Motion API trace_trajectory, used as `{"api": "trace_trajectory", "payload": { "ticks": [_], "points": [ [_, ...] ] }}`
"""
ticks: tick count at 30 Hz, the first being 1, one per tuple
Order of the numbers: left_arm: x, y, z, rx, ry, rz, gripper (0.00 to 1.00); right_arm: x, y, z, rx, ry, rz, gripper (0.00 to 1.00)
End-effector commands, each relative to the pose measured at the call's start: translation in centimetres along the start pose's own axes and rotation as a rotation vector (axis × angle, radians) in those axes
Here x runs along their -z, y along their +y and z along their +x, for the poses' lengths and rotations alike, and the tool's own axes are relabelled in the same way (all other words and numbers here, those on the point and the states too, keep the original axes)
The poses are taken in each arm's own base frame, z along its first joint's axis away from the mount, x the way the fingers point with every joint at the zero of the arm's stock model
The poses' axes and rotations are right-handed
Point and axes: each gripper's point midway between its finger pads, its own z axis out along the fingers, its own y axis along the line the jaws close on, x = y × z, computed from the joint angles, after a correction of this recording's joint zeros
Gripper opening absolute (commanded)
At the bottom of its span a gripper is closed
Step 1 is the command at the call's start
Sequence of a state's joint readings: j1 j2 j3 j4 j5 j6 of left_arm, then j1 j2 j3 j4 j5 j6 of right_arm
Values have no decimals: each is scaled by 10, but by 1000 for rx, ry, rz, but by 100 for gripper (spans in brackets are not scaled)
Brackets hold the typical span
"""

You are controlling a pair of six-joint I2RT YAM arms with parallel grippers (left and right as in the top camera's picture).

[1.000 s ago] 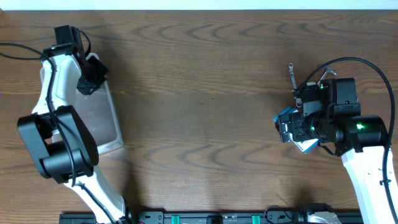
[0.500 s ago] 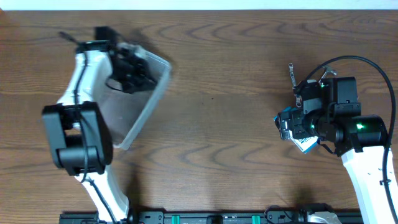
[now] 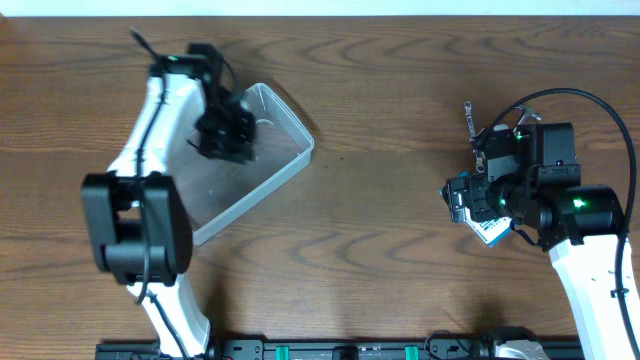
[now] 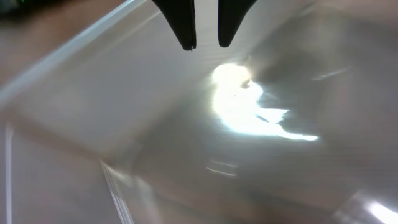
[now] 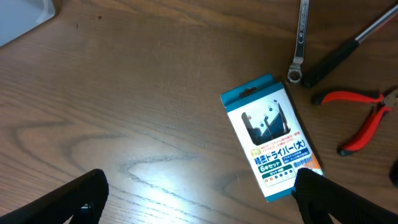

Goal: Pack container
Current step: 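Reach the left gripper to the clear container's rim and grasp it, then drag the clear container with the left gripper toward table center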

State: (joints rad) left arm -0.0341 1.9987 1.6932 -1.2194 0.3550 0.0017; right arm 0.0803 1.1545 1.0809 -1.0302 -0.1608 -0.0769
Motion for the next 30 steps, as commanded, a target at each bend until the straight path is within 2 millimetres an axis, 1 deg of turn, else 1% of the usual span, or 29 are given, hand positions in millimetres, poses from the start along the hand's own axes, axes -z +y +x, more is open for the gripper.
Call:
{"api": "trace_trajectory", "payload": {
  "ticks": [1, 3, 4, 5, 7, 8, 10, 12, 15, 16, 21, 24, 27, 30],
  "points": [
    [112, 52, -12, 180, -303, -269, 6, 6, 3, -7, 38, -25, -2, 98],
    [151, 60, 3, 285, -391, -269, 6, 6, 3, -7, 38, -25, -1, 98],
    [167, 66, 14, 360, -426, -274, 6, 6, 3, -7, 38, -25, -1, 98],
    [182, 75, 32, 472, -456, -291, 6, 6, 3, -7, 38, -25, -1, 98],
    [199, 91, 67, 679, -476, -331, 6, 6, 3, -6, 38, -25, -1, 98],
    [203, 97, 86, 777, -469, -351, 6, 6, 3, -6, 38, -24, -2, 98],
    [204, 105, 118, 921, -427, -373, 6, 6, 3, -6, 38, -24, -2, 98],
    [201, 111, 134, 983, -388, -383, 6, 6, 3, -6, 38, -24, -2, 98],
    [188, 121, 143, 1053, -335, -394, 6, 6, 3, -6, 38, -24, -2, 98],
    [182, 125, 144, 1070, -319, -397, 6, 6, 3, -6, 38, -23, -2, 98],
    [140, 150, 149, 1174, -217, -382, 6, 6, 3, -4, 36, -14, -3, 98],
    [112, 157, 150, 1228, -154, -314, 6, 6, 3, -4, 36, -14, -3, 98],
    [89, 161, 150, 1250, -124, -274, 6, 6, 3, -4, 36, -14, -3, 98],
    [71, 161, 143, 1218, -126, -236, 6, 6, 3, -4, 36, -14, -3, 98]
  ]
}}
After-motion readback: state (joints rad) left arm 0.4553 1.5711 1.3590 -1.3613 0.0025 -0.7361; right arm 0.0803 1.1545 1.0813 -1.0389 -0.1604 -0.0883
